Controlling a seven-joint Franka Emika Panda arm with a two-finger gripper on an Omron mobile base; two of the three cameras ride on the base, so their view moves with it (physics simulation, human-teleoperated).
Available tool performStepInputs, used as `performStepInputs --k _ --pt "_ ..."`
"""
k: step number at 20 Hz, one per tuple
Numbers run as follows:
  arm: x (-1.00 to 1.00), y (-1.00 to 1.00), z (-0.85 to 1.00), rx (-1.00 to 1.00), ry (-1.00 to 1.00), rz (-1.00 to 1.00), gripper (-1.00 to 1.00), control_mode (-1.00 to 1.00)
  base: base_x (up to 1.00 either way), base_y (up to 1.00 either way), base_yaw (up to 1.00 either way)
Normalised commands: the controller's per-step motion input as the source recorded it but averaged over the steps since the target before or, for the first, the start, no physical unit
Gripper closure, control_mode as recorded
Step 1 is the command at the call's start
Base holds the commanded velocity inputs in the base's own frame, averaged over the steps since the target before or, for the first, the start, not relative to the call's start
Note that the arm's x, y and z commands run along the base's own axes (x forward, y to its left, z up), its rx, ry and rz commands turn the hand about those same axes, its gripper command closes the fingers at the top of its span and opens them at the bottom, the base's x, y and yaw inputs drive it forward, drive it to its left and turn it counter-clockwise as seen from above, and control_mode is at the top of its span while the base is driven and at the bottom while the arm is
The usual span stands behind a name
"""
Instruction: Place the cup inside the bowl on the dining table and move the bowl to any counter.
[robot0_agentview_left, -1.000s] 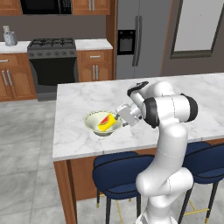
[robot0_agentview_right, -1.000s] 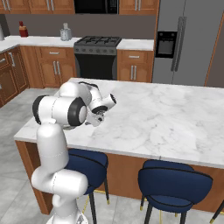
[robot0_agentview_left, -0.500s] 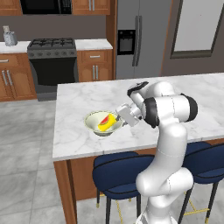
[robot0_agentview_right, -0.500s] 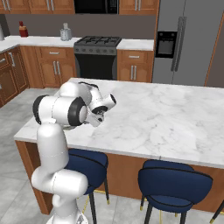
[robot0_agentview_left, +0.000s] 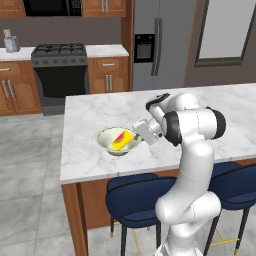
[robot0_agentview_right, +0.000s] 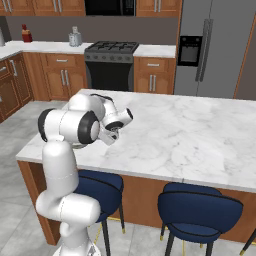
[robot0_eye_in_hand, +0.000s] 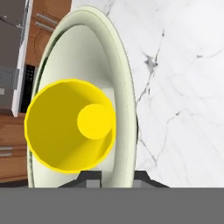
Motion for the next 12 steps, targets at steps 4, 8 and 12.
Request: performStepInputs --k 4,8,12 --pt "0.00 0.00 -0.05 0.00 0.00 0.01 1.00 -1.00 0.00 0.00 0.00" --pt "0.00 0.00 0.00 0.00 0.00 0.01 1.00 -1.00 0.00 0.00 0.00" --pt "0.00 0.00 0.00 0.00 0.02 0.01 1.00 -1.00 0.00 0.00 0.00"
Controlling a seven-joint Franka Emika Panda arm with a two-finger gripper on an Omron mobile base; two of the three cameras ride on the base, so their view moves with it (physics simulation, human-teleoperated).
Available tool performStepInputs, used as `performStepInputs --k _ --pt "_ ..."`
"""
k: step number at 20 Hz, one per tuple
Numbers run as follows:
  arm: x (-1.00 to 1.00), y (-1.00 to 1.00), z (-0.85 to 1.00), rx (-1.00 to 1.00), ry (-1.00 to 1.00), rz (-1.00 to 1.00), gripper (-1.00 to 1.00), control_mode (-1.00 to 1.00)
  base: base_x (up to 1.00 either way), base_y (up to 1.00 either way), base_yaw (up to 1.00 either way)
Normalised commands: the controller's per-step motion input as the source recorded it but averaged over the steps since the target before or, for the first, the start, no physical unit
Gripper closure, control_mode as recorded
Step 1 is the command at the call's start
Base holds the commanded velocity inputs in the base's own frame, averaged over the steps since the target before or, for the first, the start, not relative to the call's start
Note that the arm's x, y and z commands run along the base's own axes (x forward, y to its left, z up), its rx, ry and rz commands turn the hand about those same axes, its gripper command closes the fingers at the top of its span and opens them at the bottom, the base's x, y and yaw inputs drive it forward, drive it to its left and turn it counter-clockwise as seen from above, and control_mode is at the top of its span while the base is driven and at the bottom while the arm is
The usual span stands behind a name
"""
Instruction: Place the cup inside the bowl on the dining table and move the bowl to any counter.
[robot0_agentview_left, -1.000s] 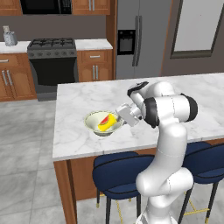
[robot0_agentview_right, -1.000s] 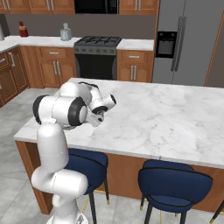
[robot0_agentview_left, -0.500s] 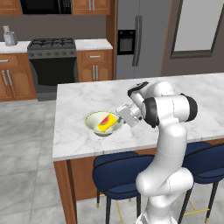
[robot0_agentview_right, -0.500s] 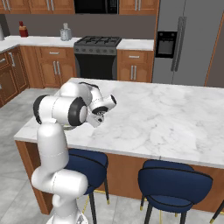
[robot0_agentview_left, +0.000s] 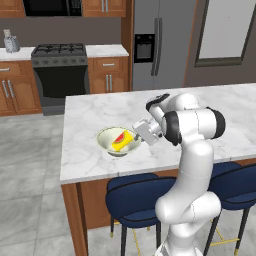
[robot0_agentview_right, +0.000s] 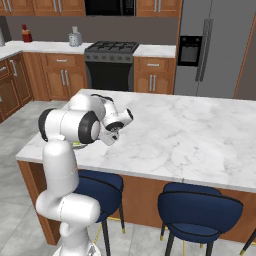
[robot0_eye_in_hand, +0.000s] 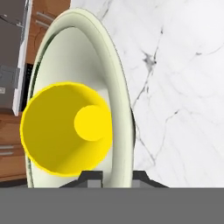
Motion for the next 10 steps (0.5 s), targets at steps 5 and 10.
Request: performStepInputs --k 5,10 --pt "0.00 0.00 0.06 0.02 0.05 0.01 1.00 -1.00 0.00 0.00 0.00" --pt "0.00 0.00 0.07 0.03 0.07 0.01 1.00 -1.00 0.00 0.00 0.00"
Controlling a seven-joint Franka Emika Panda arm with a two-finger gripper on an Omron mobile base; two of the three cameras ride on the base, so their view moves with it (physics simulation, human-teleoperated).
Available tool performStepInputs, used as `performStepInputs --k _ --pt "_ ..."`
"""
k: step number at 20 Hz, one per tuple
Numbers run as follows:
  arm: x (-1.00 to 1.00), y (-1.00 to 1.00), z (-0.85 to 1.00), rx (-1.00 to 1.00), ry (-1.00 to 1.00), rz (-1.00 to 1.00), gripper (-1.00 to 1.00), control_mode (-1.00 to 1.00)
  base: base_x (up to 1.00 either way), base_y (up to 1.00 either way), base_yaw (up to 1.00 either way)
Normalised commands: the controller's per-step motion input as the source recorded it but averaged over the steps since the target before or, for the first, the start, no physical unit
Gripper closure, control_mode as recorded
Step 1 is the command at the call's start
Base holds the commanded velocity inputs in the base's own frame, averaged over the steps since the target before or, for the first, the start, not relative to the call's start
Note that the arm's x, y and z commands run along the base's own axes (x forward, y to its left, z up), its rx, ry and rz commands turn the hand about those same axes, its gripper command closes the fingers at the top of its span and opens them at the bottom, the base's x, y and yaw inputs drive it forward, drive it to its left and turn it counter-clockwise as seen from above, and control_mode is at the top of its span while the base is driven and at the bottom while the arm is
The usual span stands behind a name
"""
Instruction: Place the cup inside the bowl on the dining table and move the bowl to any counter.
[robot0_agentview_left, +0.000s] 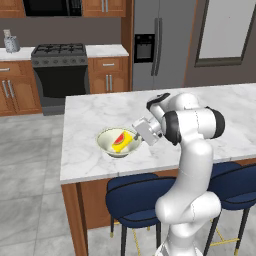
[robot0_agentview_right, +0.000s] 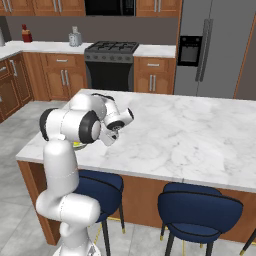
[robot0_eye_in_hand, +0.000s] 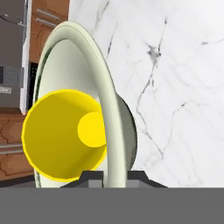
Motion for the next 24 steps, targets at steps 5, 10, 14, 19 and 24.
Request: performStepInputs --k 5,10,14,19,24 --pt "0.00 0.00 0.08 0.04 0.09 0.00 1.00 -1.00 0.00 0.00 0.00" --pt "0.00 0.00 0.09 0.07 0.09 0.00 1.00 -1.00 0.00 0.00 0.00" --pt "-0.12 0.00 0.14 0.08 0.02 0.00 1.00 -1.00 0.00 0.00 0.00" --pt "-0.25 0.00 0.29 0.02 0.00 0.01 1.00 -1.00 0.00 0.00 0.00" --pt "-0.25 0.00 0.32 0.00 0.00 0.02 1.00 -1.00 0.00 0.00 0.00"
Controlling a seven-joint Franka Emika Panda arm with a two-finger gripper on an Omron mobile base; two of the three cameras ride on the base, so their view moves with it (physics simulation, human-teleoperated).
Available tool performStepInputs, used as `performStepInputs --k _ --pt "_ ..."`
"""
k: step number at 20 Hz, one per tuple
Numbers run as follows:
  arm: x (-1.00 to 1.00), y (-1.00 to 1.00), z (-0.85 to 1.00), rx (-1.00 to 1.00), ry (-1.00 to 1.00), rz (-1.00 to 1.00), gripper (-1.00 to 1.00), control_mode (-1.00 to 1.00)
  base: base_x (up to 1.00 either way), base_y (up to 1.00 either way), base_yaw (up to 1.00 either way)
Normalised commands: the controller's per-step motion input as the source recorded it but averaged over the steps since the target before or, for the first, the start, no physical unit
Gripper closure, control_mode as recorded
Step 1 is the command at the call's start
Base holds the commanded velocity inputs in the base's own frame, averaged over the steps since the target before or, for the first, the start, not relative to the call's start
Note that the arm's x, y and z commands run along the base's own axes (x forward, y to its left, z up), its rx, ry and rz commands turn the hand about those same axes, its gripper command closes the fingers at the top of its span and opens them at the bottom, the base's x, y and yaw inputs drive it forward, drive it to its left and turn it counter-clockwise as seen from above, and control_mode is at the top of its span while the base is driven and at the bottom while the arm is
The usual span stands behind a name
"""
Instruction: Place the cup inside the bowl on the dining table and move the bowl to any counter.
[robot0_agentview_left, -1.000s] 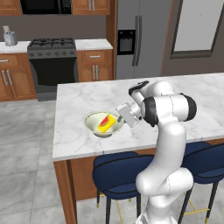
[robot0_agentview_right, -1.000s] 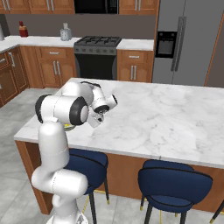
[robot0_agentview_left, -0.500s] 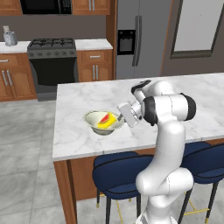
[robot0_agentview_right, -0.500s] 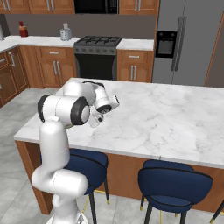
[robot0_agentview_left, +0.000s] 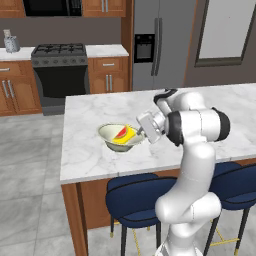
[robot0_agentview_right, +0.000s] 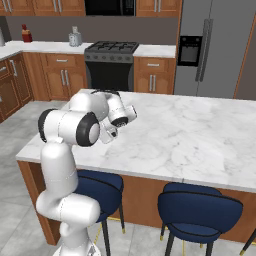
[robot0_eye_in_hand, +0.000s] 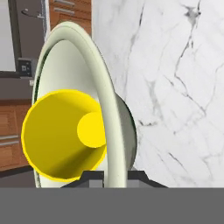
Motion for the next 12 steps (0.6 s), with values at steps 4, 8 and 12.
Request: performStepInputs --k 4,8,12 --pt "-0.21 0.00 0.40 0.00 -0.01 0.03 1.00 -1.00 0.00 0.00 0.00" --pt "-0.25 0.00 0.40 0.00 -0.01 0.03 1.00 -1.00 0.00 0.00 0.00" --pt "-0.31 0.00 0.37 0.00 -0.02 0.02 1.00 -1.00 0.00 0.00 0.00"
